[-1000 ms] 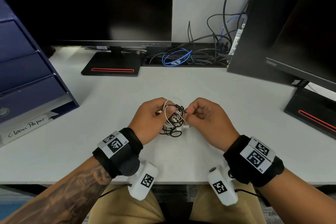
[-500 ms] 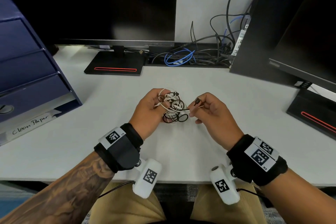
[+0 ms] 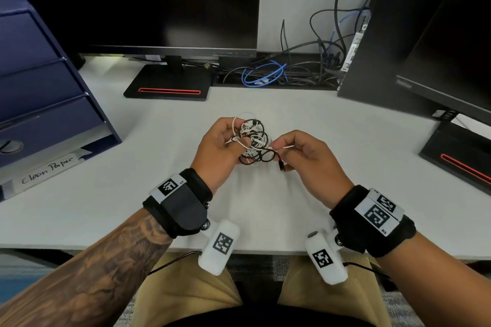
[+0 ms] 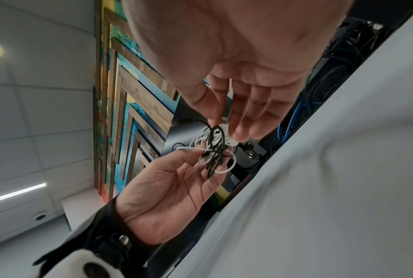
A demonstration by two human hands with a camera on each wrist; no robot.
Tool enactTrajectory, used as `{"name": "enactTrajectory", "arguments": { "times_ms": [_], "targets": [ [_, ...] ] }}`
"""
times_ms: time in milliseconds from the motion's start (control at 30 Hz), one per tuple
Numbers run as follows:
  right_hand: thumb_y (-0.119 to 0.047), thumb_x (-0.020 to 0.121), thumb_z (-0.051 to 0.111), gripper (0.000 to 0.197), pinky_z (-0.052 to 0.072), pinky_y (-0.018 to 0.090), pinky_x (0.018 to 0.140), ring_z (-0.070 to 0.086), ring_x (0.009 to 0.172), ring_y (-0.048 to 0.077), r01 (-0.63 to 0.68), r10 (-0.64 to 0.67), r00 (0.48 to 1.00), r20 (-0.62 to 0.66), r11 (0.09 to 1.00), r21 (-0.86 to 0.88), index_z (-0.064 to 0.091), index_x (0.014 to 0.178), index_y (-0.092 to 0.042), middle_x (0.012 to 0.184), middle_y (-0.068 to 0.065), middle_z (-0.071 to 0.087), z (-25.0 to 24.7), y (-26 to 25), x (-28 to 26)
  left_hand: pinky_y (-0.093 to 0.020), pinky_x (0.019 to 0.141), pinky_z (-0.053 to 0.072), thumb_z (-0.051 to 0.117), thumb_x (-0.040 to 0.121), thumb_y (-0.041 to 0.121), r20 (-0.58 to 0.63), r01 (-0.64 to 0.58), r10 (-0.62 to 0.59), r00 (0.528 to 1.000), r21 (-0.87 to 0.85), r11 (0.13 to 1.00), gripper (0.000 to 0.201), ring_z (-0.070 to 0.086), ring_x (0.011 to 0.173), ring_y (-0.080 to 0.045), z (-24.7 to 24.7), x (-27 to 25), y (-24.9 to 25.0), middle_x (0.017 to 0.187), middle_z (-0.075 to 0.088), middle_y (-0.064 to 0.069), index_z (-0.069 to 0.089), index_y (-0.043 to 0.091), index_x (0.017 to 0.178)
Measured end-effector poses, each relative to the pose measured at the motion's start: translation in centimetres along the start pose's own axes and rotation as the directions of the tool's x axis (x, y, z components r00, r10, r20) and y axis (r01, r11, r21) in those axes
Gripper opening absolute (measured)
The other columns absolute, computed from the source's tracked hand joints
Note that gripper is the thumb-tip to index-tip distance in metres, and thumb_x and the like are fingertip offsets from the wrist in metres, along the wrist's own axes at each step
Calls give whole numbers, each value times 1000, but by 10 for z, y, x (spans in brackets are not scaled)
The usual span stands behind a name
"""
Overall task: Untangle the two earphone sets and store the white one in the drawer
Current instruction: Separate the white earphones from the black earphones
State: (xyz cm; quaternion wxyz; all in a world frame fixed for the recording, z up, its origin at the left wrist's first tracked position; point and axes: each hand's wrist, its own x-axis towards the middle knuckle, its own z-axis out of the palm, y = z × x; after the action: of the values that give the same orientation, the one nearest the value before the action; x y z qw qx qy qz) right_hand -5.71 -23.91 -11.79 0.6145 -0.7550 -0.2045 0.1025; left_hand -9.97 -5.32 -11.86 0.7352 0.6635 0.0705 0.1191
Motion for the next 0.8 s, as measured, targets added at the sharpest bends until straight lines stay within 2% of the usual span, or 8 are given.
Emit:
{"name": "enactTrajectory", "arguments": {
  "times_ms": [100, 167, 233, 367, 467, 600, 733, 800],
  "targets": [
    [-11, 99, 59, 12, 54, 28, 73, 67, 86, 8, -15, 15, 1000, -14, 1000, -6, 70, 98, -12, 95, -4, 72, -1, 1, 1, -42, 71, 58, 61, 90, -8, 21, -8, 8, 1000, 15, 1000, 25, 68, 86, -22, 1, -1, 1, 106, 68, -10, 57, 12, 104],
    [-13, 97, 65, 2, 53, 27, 73, 66, 84, 13, 9, -9, 1000, -14, 1000, 1, 67, 97, -14, 96, -5, 70, -1, 1, 0, -41, 70, 58, 61, 89, -10, 37, -15, 14, 999, 14, 1000, 28, 67, 86, -23, 1, -2, 1, 107, 67, -12, 57, 13, 102],
    [-9, 94, 69, 9, 51, 26, 73, 63, 81, 14, 34, -34, 999, -15, 999, 6, 63, 97, -15, 98, -4, 68, -1, 3, 0, -40, 70, 58, 59, 89, -13, 52, -27, 26, 998, 12, 1000, 31, 66, 87, -23, 1, -3, 1, 108, 65, -13, 57, 14, 103],
    [-2, 90, 64, 17, 51, 30, 70, 66, 81, 16, 6, -6, 1000, -6, 1000, 26, 61, 97, -18, 104, 4, 69, -2, 3, 1, -36, 70, 60, 56, 88, -19, 59, -51, 50, 997, 4, 999, 42, 65, 97, -16, 2, -2, 1, 117, 63, -11, 54, 12, 116],
    [6, 91, 58, 26, 46, 23, 65, 63, 75, 2, 50, -55, 997, -55, 996, -80, 60, 97, -19, 106, 3, 66, -1, 0, -2, -37, 78, 60, 57, 86, -21, 67, -70, 70, 995, -2, 998, 50, 63, 106, -15, 2, -2, 2, 123, 61, -9, 51, 12, 124],
    [1, 94, 62, 24, 45, 17, 69, 59, 82, 8, 229, -251, 964, -87, 951, -207, 66, 96, -23, 99, -3, 64, 4, -9, -7, -39, 85, 58, 62, 83, -19, 101, -99, 95, 990, 40, 994, 47, 65, 101, -14, 2, -3, 1, 115, 66, -3, 59, 13, 118],
    [-9, 98, 62, 11, 53, 30, 74, 65, 78, 22, 123, -126, 990, -65, 991, -59, 68, 100, -17, 83, 5, 72, 2, -10, -5, -35, 69, 59, 69, 81, -14, 117, -75, 72, 990, 21, 997, 38, 65, 85, -15, 3, -4, 0, 98, 71, -2, 64, 15, 106],
    [-11, 97, 66, 7, 51, 30, 70, 62, 71, 20, 74, -74, 996, -51, 997, -9, 64, 102, -15, 74, 6, 70, 1, -9, -5, -34, 65, 59, 69, 83, -12, 113, -57, 55, 992, 13, 998, 32, 66, 77, -14, 2, -4, 1, 89, 72, 1, 64, 14, 101]
  ]
}}
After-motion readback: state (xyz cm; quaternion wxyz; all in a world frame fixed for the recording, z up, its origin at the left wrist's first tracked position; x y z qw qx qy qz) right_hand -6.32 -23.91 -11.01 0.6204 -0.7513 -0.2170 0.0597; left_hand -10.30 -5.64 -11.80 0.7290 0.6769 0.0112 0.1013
